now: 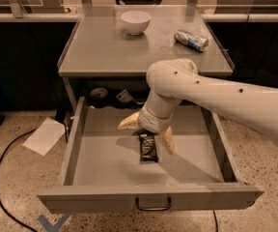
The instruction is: Pick rxbar chocolate from top drawer and place on counter
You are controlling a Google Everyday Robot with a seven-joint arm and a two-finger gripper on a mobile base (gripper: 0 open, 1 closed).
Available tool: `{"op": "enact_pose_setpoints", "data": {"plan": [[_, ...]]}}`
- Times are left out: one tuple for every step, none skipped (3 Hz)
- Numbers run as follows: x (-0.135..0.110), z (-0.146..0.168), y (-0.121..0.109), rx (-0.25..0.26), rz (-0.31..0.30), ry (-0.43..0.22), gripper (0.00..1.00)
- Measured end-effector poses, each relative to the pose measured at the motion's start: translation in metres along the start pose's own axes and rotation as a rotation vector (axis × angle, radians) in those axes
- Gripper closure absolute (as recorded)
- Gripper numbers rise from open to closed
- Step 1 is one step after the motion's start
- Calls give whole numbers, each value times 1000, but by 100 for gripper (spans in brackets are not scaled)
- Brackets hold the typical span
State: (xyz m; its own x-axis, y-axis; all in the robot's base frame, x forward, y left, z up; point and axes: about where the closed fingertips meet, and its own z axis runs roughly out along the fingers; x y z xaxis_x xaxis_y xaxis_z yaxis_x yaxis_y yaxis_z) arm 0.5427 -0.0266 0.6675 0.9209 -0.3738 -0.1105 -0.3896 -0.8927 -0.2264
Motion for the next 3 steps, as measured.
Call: {"op": "enact_pose_setpoints", "data": {"plan": [[0,0,-1,31,-45,-47,0],[0,1,-1,33,-76,-47,0],[-1,1,-4,-16,-79,-15,0]]}}
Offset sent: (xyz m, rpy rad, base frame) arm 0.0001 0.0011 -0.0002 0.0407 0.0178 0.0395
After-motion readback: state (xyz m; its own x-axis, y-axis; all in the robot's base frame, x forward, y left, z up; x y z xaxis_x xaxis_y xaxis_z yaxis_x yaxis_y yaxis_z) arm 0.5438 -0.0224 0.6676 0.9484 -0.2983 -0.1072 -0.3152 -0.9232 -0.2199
